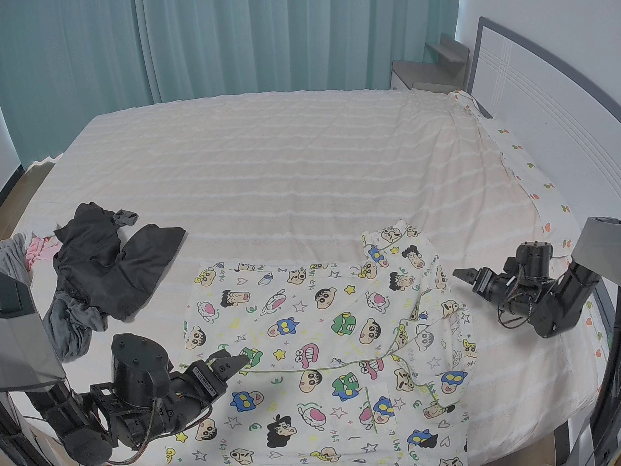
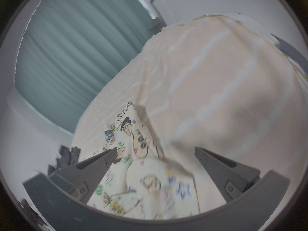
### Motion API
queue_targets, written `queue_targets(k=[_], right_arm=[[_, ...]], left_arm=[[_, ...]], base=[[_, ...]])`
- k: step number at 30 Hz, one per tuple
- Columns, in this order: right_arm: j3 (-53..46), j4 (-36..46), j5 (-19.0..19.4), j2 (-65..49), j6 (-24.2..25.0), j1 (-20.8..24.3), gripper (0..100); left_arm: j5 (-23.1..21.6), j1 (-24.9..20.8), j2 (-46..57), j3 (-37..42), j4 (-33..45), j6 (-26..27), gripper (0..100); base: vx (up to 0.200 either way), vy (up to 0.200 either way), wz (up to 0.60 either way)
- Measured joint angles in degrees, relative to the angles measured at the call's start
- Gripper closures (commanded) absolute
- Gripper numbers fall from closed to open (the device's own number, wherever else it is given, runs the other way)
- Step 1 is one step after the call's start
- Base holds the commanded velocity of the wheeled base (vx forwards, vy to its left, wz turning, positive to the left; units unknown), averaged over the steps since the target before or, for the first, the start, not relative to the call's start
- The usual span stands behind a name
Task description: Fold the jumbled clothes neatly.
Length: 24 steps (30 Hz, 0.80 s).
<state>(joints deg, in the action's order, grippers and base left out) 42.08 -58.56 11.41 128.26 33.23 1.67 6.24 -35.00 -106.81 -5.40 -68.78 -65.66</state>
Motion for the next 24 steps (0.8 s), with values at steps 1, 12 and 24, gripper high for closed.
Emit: queue_targets(k=[1,12,24], right_arm=[[-2.1,-1.4,0.0,-0.9,1.4,-0.2,0],[-31.9,-27.7,-0.5,-10.1,18.2,-1.0,0],[-40.9,-30.4,1.6,-13.0,19.4,-0.3,0]], left_arm=[[0.0,0.0,0.0,0.0,0.0,0.0,0],[-0.1,-0.5,-0.3,0.4,0.1,-0.3,0],[-0.1,-0.5,-4.2,3.6,0.5,-0.2,0]], base=[[-0.2,0.0,0.0],[-0.2,0.0,0.0],[-0.117,0.0,0.0]])
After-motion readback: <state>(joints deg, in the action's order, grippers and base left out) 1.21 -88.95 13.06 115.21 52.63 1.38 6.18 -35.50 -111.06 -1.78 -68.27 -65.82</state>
